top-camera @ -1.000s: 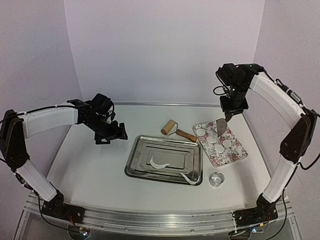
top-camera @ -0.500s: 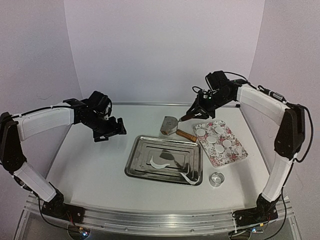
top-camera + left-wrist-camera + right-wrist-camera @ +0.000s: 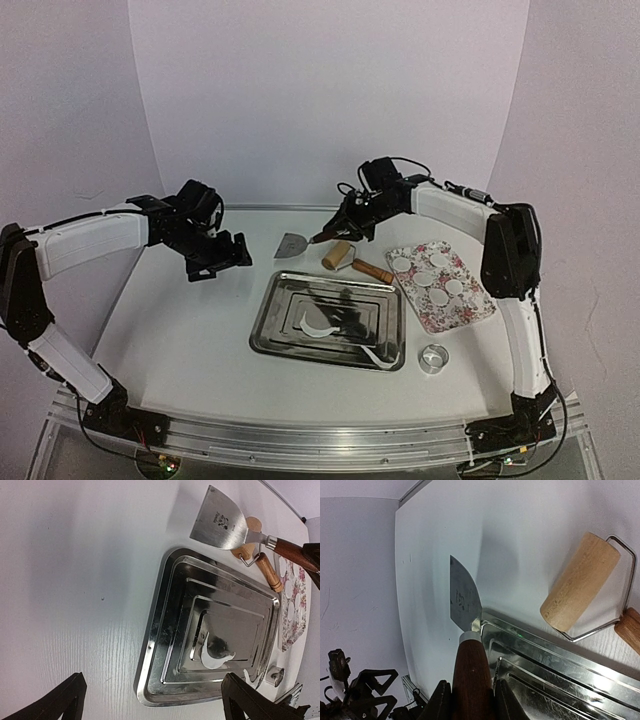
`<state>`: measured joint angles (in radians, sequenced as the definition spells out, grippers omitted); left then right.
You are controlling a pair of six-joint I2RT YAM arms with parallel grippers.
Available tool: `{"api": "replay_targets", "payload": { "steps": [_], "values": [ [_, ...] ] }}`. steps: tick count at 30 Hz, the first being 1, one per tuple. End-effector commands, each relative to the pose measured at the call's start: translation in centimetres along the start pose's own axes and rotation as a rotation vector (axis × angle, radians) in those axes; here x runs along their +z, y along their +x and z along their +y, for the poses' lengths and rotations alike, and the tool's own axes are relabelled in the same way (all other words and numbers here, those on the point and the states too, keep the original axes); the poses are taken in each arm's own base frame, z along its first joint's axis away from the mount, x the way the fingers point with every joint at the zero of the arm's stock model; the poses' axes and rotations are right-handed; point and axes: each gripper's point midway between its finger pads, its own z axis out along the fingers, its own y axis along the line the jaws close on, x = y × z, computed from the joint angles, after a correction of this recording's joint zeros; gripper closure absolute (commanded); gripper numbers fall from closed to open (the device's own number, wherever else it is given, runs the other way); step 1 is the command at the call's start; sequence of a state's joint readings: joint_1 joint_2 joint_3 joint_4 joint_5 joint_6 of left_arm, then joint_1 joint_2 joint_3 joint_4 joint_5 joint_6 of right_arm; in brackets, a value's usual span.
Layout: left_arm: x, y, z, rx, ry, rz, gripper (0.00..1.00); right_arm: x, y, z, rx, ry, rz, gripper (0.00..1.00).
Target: Roll out the dumpling wrappers from the dough
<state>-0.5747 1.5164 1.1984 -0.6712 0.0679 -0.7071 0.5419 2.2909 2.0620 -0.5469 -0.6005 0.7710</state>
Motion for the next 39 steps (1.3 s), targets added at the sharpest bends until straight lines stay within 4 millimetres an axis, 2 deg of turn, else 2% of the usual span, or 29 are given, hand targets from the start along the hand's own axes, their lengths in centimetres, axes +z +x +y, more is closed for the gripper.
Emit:
{"api": "replay_targets", "payload": {
  "steps": [1,5,7,10,13,17,24,26,30,34,37,39],
  "values": [
    [-0.7,-1.9,-1.0,-0.006,0.014,-0.052,0.04,1.5,-2.2,1.8,-0.007,-0.048,-0.068,0.98],
    [-0.8,-2.0,-0.7,-0.016,0.002,-0.063,0.04,3.5,-2.8,0.5,-0.005,-0.032,-0.067,0.96],
    [-1.0,-2.1,-0.6,-0.024,0.001,-0.075,0.04,4.3,-3.0,0.5,-0.017,-0.045,-0.059,0.96],
    [-1.3,-2.3,-0.5,-0.027,0.001,-0.089,0.04,5.6,-2.9,-0.5,-0.014,-0.040,-0.041,0.91],
    [-1.4,-2.3,-0.4,-0.031,-0.004,-0.089,0.04,6.5,-2.5,-1.6,-0.015,-0.024,-0.023,0.76],
    [-1.6,-2.2,-0.3,-0.035,-0.003,-0.091,0.04,6.6,-2.3,-2.0,-0.043,-0.016,-0.018,0.65],
    [-1.5,-2.0,1.1,-0.058,-0.034,-0.111,0.03,3.7,-3.4,-1.1,-0.161,0.042,-0.100,0.42],
    [-1.5,-2.1,1.5,-0.063,-0.039,-0.116,0.01,2.8,-3.5,-1.1,-0.204,0.073,-0.118,0.33],
    [-1.6,-2.4,2.6,-0.082,-0.043,-0.125,0.01,0.7,-3.9,-1.7,-0.286,0.170,-0.162,0.22],
    [-1.7,-2.8,4.4,-0.120,-0.063,-0.134,0.01,-2.4,-4.6,-3.5,-0.353,0.343,-0.227,0.15],
    [-2.3,-3.3,6.3,-0.161,-0.088,-0.162,0.01,-5.6,-5.3,-4.4,-0.398,0.455,-0.293,0.04],
    [-2.9,-3.7,7.6,-0.187,-0.100,-0.194,0.01,-7.8,-5.5,-4.9,-0.401,0.493,-0.326,0.02]
  ]
}}
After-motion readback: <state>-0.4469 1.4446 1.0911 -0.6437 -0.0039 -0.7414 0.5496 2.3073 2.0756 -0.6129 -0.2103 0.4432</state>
